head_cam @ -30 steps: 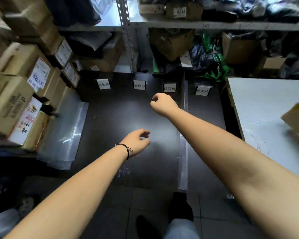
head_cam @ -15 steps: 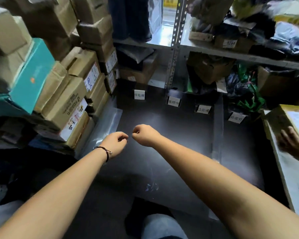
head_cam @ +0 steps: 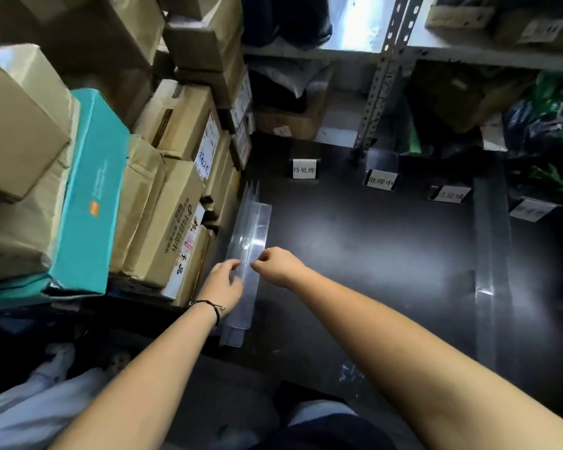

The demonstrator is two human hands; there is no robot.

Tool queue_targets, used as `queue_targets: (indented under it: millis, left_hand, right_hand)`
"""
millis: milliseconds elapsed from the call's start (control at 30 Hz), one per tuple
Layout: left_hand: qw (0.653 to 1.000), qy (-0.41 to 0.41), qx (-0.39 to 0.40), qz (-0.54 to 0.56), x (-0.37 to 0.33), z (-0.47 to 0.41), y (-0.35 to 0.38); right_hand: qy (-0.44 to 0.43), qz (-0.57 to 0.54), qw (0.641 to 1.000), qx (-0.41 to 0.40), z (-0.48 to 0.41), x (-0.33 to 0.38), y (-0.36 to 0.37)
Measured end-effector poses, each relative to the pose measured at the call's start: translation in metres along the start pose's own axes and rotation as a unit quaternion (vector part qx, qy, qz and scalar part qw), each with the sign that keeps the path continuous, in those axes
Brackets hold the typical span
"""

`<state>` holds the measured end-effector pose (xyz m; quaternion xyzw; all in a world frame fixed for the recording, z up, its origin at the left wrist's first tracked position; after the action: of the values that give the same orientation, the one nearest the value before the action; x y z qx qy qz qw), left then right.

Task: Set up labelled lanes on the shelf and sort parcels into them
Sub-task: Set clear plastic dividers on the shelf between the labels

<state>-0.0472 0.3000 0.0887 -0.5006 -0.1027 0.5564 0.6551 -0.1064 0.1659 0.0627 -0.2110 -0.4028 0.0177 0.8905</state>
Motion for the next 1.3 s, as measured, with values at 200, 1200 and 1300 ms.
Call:
queue_targets:
  millis: [200,1200,1300]
  left_hand:
    - [0.999,-0.016,-0.012,0.043,0.003,-0.017,-0.001]
    - [0.956,0.204,0.207,-0.049,-0.050,0.019,0.039]
    - [0.945,0.218,0.243,-0.029,-0.070,0.031,0.054]
  right_hand:
    - [0.040,-0.023,0.999,-0.007,-0.024,0.002,0.016]
    - [0.177,-0.063,0.966,-0.179,0.075,-0.039,-0.007]
    - [0.185,-0.064,0.958,-0.212,0.096,-0.045,-0.019]
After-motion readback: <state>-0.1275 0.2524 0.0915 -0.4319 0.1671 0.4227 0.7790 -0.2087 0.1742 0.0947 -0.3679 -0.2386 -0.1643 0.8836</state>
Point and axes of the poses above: each hand's wrist, its own z-axis away from the middle knuckle, its own y-axis out of the palm, x = y × z, the point moved 5 cm from there along -z, towards the middle knuckle, and after that the axes turned 9 degrees about -z, right-handed, at the moved point
